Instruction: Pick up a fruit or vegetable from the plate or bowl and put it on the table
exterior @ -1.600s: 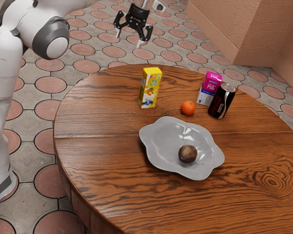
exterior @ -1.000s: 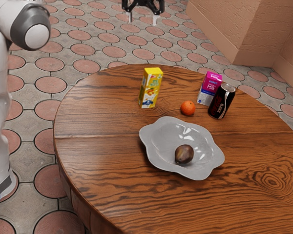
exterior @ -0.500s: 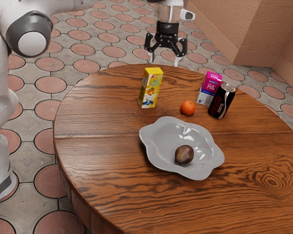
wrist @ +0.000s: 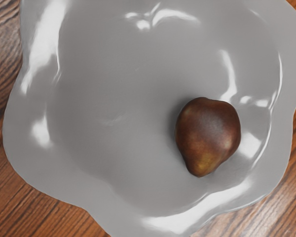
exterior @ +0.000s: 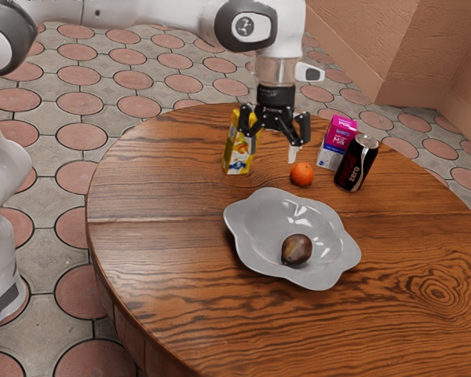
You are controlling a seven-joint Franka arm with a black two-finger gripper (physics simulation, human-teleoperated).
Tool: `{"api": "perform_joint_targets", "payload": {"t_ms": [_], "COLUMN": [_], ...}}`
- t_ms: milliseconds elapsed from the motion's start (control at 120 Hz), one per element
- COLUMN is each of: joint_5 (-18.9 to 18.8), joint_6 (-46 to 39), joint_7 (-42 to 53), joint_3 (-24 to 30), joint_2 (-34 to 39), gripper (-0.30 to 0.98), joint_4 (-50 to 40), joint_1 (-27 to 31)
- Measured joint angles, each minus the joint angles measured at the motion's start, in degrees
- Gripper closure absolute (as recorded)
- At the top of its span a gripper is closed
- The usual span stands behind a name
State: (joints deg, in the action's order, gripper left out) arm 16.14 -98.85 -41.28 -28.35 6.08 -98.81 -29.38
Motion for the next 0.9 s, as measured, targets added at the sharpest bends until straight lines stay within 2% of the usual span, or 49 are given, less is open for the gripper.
{"api": "perform_joint_targets", "payload": {"t_ms": [117,333,567,900], "joint_5": [-0.41,-0.63,5.12,8.72], "joint_6": [-3.18,-6.51,-12.15,-25.50], "joint_7": [0.71,8.01,14.63,18.13], "joint_3": [2.02,2.31,5.85,6.64], "joint_2": [0.53,1.38,-0.63,-4.82], "gripper": [0.00,0.00,0.00,0.00], "joint_4": [-2.90,-5.87,-10.67,-12.99], "joint_1": [-0.29,0.24,-0.43,0.51]}}
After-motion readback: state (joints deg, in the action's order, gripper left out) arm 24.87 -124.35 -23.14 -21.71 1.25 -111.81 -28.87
